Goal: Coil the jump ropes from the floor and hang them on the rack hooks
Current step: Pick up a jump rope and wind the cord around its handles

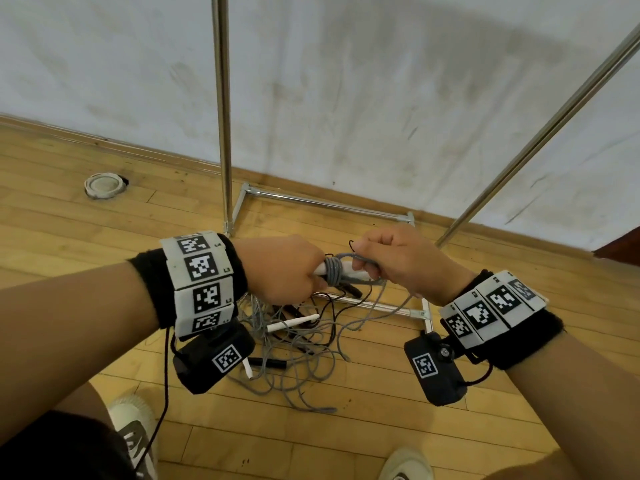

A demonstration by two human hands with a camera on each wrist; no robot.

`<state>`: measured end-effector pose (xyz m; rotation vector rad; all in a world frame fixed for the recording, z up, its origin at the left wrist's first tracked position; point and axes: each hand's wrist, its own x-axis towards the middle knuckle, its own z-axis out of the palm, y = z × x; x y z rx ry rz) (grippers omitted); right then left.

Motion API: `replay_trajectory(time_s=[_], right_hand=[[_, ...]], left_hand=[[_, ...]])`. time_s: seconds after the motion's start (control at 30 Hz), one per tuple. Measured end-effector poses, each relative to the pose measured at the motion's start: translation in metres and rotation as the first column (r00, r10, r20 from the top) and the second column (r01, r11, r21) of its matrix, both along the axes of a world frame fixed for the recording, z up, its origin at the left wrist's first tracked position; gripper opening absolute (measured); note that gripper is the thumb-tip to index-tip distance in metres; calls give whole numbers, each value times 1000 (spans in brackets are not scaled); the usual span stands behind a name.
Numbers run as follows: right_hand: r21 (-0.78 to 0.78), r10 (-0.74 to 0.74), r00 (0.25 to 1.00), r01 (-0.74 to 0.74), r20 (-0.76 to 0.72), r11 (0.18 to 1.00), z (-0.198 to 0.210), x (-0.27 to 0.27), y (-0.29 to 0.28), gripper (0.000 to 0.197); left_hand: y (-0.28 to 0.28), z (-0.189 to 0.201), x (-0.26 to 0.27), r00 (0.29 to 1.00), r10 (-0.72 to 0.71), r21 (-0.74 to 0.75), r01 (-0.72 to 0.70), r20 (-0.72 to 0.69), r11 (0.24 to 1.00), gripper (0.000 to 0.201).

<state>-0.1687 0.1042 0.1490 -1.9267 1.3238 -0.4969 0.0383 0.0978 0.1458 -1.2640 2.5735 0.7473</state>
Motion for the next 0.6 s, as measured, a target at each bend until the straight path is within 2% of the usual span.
replay_trajectory(time_s=[0.17,0.27,0.37,0.53,0.6], right_hand=[[53,-50,990,44,134,998,5,4,6,16],[73,-69,966,52,249,996,6,6,8,5],[62,-80,934,62,350,996,4,4,11,17],[57,-150,893,139,424,989,-3,8,19,10],[42,-182,891,181,417,982,-9,7,20,22]], left_hand=[[-5,2,3,995,74,-105,-81,-61,991,25],[-10,4,4,978,127,-135,-150,-165,979,27],[-17,10,8,945,144,-133,-190,-293,973,28],[-17,16,13,892,174,-58,-218,-418,974,28],[-15,19,14,862,195,-10,-226,-468,974,27]])
